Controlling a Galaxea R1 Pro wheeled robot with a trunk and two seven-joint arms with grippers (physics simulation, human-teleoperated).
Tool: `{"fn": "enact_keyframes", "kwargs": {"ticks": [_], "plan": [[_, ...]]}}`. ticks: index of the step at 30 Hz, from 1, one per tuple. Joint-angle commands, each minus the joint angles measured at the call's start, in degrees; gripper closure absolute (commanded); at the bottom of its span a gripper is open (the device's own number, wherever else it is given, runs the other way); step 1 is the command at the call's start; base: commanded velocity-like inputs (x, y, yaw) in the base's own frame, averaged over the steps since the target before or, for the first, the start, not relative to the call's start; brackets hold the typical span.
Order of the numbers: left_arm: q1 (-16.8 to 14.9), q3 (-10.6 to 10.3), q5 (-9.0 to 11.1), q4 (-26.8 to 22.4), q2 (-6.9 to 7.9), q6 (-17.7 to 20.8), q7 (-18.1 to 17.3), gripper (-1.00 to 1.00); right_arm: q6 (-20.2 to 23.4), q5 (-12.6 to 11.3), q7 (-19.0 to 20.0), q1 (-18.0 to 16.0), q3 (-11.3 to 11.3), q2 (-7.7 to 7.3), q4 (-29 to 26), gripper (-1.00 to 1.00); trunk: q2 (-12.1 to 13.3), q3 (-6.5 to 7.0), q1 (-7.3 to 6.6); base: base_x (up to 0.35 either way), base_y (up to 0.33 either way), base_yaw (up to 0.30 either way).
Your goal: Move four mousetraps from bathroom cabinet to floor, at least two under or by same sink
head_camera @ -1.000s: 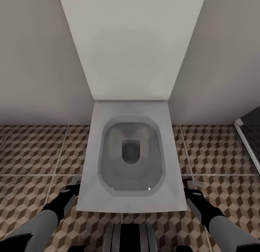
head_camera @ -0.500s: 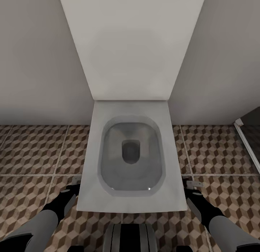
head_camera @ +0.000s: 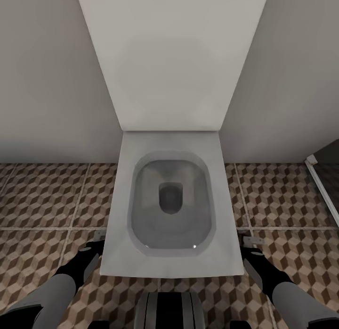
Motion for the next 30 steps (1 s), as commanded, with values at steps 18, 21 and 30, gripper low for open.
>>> {"fn": "enact_keyframes", "kwargs": {"ticks": [18, 21, 30], "plan": [[0.0, -0.2, 0.0, 0.8, -0.08, 0.3, 0.1, 1.0, 0.3, -0.5, -0.4, 0.0, 0.5, -0.05, -0.2, -1.0, 0.0, -0.03, 0.0, 0.0, 0.0, 0.0], [0.0, -0.2, 0.0, 0.8, -0.05, 0.3, 0.1, 1.0, 0.3, -0.5, -0.4, 0.0, 0.5, -0.05, -0.2, -1.0, 0.0, -0.03, 0.0, 0.0, 0.0, 0.0], [0.0, -0.2, 0.0, 0.8, -0.02, 0.3, 0.1, 1.0, 0.3, -0.5, -0.4, 0.0, 0.5, -0.08, -0.2, -1.0, 0.0, -0.03, 0.0, 0.0, 0.0, 0.0]]}}
